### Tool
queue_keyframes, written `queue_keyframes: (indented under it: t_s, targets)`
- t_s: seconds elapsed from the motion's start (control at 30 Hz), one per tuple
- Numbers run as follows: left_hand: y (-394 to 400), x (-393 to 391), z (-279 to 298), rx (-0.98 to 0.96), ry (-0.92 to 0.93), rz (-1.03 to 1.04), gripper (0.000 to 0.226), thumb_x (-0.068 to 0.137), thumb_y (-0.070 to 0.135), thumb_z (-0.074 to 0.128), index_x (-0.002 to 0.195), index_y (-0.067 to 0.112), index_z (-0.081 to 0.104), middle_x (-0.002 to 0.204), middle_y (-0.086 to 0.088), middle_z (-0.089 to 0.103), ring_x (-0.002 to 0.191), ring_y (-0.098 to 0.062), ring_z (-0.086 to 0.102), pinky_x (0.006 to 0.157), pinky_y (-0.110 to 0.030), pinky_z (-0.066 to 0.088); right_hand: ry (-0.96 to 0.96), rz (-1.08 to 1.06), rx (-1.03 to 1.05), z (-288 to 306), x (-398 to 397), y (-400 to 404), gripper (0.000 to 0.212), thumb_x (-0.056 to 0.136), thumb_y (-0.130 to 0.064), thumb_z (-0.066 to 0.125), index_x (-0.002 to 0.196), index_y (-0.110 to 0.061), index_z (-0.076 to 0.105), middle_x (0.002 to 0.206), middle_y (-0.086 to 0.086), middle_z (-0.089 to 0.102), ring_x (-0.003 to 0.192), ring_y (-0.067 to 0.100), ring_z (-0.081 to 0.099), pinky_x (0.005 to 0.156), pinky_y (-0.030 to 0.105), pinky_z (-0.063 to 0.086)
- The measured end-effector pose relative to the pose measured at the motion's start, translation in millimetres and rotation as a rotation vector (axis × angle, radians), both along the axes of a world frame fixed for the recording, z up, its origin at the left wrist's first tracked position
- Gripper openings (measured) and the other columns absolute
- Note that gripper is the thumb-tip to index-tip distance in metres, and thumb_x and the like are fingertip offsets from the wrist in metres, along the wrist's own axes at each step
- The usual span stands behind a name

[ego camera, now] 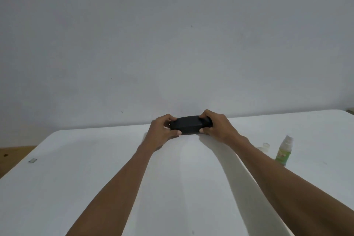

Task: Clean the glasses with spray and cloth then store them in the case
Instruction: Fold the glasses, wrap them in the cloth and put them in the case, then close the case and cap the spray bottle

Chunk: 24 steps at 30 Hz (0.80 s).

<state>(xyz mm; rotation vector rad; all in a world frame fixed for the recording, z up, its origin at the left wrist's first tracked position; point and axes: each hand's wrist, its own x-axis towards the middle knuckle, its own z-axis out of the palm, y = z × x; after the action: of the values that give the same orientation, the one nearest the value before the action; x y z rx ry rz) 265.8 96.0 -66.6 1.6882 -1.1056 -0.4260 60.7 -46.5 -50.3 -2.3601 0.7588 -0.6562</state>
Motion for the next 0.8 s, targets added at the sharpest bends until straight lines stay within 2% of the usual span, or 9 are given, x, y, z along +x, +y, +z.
queue_keyframes:
  t_s: [0.13,0.3,0.4,0.5,0.63,0.7,0.8]
  targets:
    - [-10,18,-3,0.017,-0.124,0.044,0.041,0.065,0.014,0.093,0.101,0.022,0.074,0.099,0.001,0.075,0.087,-0.018,0.071,0.081,-0.032,0.059,0.014,0.013,-0.009,-8,22,-12,0.03,0.085,-0.017,0.078,0.108,-0.022,0.06,0.1,0.001,0.067,0.089,0.024,0.062,0.078,0.037,0.05]
    - [-17,27,-6,0.011,-0.148,0.049,0.043,0.069,0.011,0.091,0.107,0.015,0.074,0.101,0.0,0.074,0.084,-0.011,0.069,0.071,-0.009,0.048,-0.005,-0.008,-0.055,-18,31,-18,0.031,0.086,-0.02,0.077,0.112,-0.021,0.061,0.097,-0.004,0.066,0.087,0.02,0.06,0.07,0.029,0.042]
    - [-15,24,-6,0.002,-0.156,0.049,0.042,0.071,0.008,0.089,0.109,0.013,0.073,0.104,-0.003,0.073,0.085,-0.011,0.067,0.069,-0.004,0.046,-0.012,-0.056,-0.099,-22,33,-14,0.034,0.086,-0.022,0.077,0.118,-0.021,0.064,0.105,-0.004,0.068,0.094,0.02,0.061,0.073,0.03,0.045]
    - [-12,20,-4,0.024,-0.16,0.058,0.042,0.073,0.008,0.087,0.111,0.015,0.071,0.107,-0.004,0.071,0.091,-0.019,0.067,0.069,-0.004,0.045,0.044,-0.124,-0.158,-20,34,-5,0.042,0.088,-0.02,0.073,0.129,-0.024,0.064,0.12,-0.001,0.068,0.11,0.024,0.059,0.08,0.036,0.052]
    - [-3,0,3,0.051,-0.222,0.082,0.049,0.076,0.01,0.084,0.121,0.019,0.066,0.119,-0.001,0.063,0.104,-0.017,0.058,0.084,-0.021,0.043,0.06,-0.24,-0.175,-13,23,16,0.044,0.092,-0.01,0.062,0.134,-0.024,0.063,0.127,0.003,0.065,0.121,0.026,0.052,0.083,0.036,0.052]
    - [2,-11,5,0.016,-0.275,0.106,0.049,0.077,0.01,0.083,0.122,0.017,0.065,0.12,0.001,0.06,0.107,-0.015,0.057,0.088,-0.024,0.044,0.04,-0.274,-0.192,-8,15,27,0.04,0.094,-0.013,0.061,0.133,-0.023,0.062,0.125,0.004,0.064,0.122,0.025,0.051,0.082,0.034,0.049]
    - [8,-42,10,-0.052,-0.244,0.104,0.044,0.077,0.006,0.083,0.116,0.017,0.068,0.119,0.001,0.059,0.108,-0.018,0.061,0.078,-0.024,0.058,0.0,-0.305,-0.224,6,-16,48,0.038,0.096,-0.019,0.062,0.133,-0.025,0.061,0.123,0.004,0.065,0.122,0.024,0.053,0.083,0.034,0.049]
